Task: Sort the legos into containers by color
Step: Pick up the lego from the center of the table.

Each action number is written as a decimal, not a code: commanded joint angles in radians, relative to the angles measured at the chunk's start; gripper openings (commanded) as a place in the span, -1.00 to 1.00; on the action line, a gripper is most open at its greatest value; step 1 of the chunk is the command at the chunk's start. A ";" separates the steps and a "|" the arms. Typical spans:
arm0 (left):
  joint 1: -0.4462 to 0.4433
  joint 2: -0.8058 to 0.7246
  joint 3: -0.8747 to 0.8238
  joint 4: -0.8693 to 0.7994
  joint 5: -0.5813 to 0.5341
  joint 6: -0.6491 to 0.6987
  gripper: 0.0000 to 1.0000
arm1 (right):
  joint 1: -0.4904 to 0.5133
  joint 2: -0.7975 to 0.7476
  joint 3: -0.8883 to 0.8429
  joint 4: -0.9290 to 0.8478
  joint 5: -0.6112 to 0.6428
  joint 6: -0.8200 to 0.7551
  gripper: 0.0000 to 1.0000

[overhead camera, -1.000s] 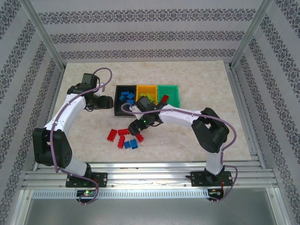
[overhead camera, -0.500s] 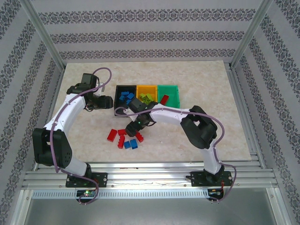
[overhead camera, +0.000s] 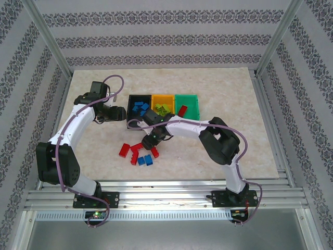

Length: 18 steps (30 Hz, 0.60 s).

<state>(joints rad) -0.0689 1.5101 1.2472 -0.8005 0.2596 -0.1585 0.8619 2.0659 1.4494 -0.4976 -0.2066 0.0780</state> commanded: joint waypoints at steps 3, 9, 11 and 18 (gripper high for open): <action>0.014 -0.020 -0.006 0.012 0.026 -0.009 0.42 | 0.006 -0.080 -0.033 0.023 -0.004 0.023 -0.07; 0.014 -0.024 -0.007 0.015 0.026 -0.008 0.42 | 0.006 -0.146 -0.065 0.055 -0.010 0.035 -0.18; 0.014 -0.024 -0.006 0.012 0.025 -0.007 0.42 | 0.006 -0.167 -0.070 0.062 -0.017 0.037 -0.23; 0.014 -0.034 -0.008 0.013 0.003 -0.006 0.42 | 0.003 -0.213 -0.037 0.082 0.003 0.041 -0.24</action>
<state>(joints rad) -0.0689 1.5097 1.2472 -0.8001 0.2764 -0.1589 0.8619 1.8908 1.3907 -0.4377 -0.2100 0.1028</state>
